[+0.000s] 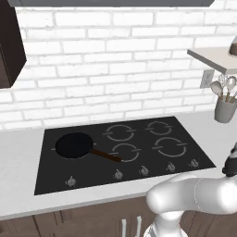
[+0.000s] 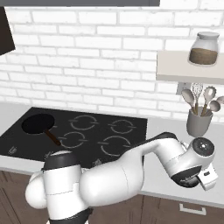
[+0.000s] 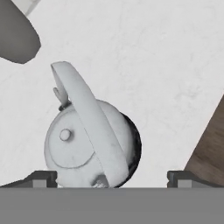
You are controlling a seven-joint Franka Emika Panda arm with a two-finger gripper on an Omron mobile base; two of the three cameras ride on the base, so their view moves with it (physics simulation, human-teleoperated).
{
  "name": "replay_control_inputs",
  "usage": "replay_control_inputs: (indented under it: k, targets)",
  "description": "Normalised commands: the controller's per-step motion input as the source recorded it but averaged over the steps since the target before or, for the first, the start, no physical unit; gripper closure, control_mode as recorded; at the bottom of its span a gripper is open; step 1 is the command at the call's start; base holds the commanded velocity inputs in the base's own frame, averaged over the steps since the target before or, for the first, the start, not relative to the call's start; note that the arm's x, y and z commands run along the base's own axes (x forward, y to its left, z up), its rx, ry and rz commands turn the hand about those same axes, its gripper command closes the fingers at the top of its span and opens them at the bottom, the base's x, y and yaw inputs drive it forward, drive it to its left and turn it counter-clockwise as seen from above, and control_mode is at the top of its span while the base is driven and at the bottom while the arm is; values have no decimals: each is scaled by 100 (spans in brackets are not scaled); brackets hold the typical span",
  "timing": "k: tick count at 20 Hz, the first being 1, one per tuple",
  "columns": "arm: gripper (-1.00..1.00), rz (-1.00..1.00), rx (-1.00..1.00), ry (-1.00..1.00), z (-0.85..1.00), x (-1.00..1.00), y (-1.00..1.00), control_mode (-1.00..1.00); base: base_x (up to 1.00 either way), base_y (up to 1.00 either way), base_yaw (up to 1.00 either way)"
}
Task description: Pick the kettle from the counter and place it on a stove burner. Then turn the burner on.
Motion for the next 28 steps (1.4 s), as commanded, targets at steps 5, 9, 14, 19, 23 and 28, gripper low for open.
replay_control_inputs:
  k: [5,9,14,19,23,28]
  targets:
    - [-100,2,0,0,-24,15,0,-100,0,0,0]
    - [-100,0,0,0,-19,8,0,-100,0,0,0]
    - [-100,0,0,0,-15,1,0,-100,0,0,0]
    - [100,0,0,0,-3,0,4,-100,0,0,0]
    - [100,0,0,-1,13,0,2,-100,0,0,0]
    - [100,0,0,0,8,0,0,-100,0,0,0]
